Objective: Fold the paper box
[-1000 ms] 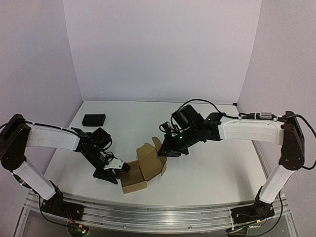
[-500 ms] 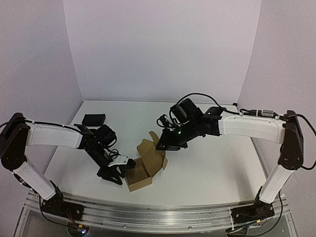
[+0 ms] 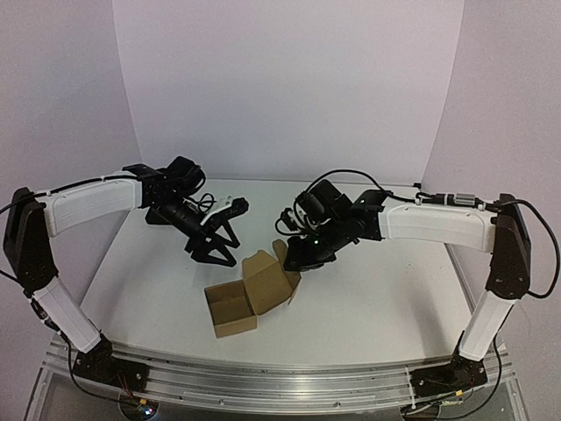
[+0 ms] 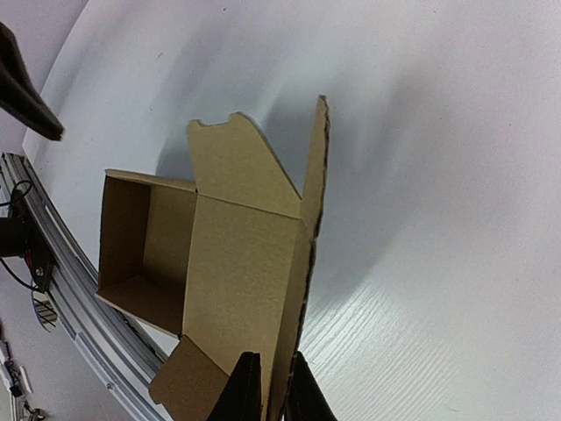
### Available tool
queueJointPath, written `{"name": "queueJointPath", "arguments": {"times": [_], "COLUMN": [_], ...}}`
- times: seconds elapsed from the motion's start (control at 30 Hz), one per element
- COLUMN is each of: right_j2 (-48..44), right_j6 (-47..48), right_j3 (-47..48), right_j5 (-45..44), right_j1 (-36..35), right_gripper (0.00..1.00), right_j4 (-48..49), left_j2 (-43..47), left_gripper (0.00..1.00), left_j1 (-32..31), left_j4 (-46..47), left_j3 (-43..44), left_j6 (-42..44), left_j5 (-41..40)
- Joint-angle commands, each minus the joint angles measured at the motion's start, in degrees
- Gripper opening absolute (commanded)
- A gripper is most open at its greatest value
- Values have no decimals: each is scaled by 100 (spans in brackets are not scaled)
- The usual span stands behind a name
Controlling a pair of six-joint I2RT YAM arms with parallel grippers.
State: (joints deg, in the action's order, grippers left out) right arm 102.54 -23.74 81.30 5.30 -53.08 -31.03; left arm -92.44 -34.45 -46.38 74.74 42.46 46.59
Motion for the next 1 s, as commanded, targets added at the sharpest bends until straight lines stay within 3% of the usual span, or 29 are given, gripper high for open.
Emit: {"name": "queueJointPath", "arguments": {"times": [0.0,0.1,0.23,0.37,0.5,0.6,0.7,0.87,0.97], "right_j2": [-38,-73,-8,20,18,33,44,-8,-115], "right_j6": [269,431,938,1308,1482,1512,1483,1271,936], "right_j3": [278,319,499,630,690,687,688,645,604], "right_j5": [-73,-14,411,586,567,511,361,-198,-545], "right_j1": [-34,-35,-31,-36,-35,-33,-29,-32,-10], "right_gripper": [12,12,12,12,11,11,11,14,26], "right_j4": [-88,-88,-88,-83,-86,-87,-88,-91,-117], "left_j2": [-294,-364,-767,-1524,-1817,-1727,-1711,-1507,-1254], "left_gripper": [71,77,85,82,75,62,38,4,0], "left_j1": [-44,-13,-48,-107,-23,-18,-24,-19,-18], "left_j4": [30,851,1074,225,171,231,53,-233,164], "left_j3": [92,99,358,970,1150,1123,1245,1044,684], "left_j6": [-115,-672,-746,-819,-896,-911,-1053,-1142,-1633], "left_j5": [-121,-806,-901,-881,-962,-572,-219,28,-374]}}
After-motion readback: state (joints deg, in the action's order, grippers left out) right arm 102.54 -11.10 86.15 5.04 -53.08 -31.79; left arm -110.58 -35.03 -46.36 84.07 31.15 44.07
